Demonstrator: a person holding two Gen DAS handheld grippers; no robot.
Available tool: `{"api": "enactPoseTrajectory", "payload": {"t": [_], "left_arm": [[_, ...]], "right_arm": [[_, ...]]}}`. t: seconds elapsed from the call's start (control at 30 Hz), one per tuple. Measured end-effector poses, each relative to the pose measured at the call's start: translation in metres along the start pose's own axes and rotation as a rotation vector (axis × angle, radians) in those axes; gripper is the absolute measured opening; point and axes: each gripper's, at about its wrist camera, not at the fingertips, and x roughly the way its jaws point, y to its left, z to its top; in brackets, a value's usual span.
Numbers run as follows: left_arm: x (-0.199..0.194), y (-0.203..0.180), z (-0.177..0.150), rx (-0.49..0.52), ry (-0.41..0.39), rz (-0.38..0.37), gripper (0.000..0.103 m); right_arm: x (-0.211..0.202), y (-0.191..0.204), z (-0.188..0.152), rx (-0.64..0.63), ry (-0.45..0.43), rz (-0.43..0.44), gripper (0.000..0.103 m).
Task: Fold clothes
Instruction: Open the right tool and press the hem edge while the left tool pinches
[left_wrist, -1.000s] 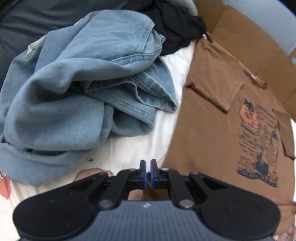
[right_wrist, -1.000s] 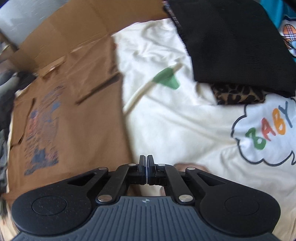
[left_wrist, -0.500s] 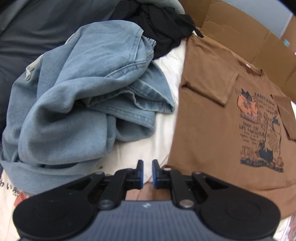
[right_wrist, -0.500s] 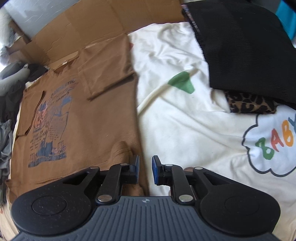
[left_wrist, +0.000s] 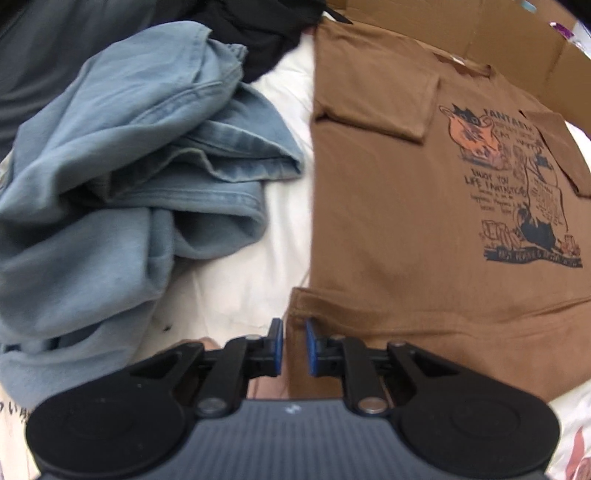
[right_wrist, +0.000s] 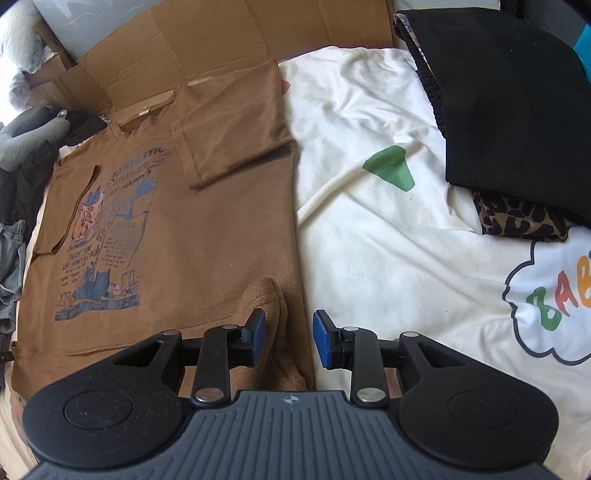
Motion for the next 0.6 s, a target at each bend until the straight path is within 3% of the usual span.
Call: {"api": "enactPoseTrajectory", "payload": {"t": [0.13, 0.27, 0.33, 0.4, 0.6], "left_arm": [[0.005, -0.003, 0.004, 0.008, -0.014, -0.005, 0.033], [0.01, -0.003, 0.006, -0.003, -0.024, -0.023, 0.034], [0.012, -0.004, 0.006, 0.004, -0.028, -0.029, 0.028], [0.013, -0.006, 0.007, 0.013, -0.03, -0.024, 0.011], [0.0, 0.001, 0.0, -0.006, -0.059, -0.016, 0.009]], "right_arm": [[-0.001, 0.0, 0.0, -0.012, 0.001, -0.003, 0.033], [-0.001, 0.002, 0.001, -0.021, 0.002, -0.003, 0.034], [0.0, 0.003, 0.001, -0.024, 0.002, -0.005, 0.034], [0.001, 0.005, 0.001, -0.025, 0.001, -0.007, 0.034], [-0.001, 0.008, -0.001, -0.04, -0.013, -0.009, 0.034]]}}
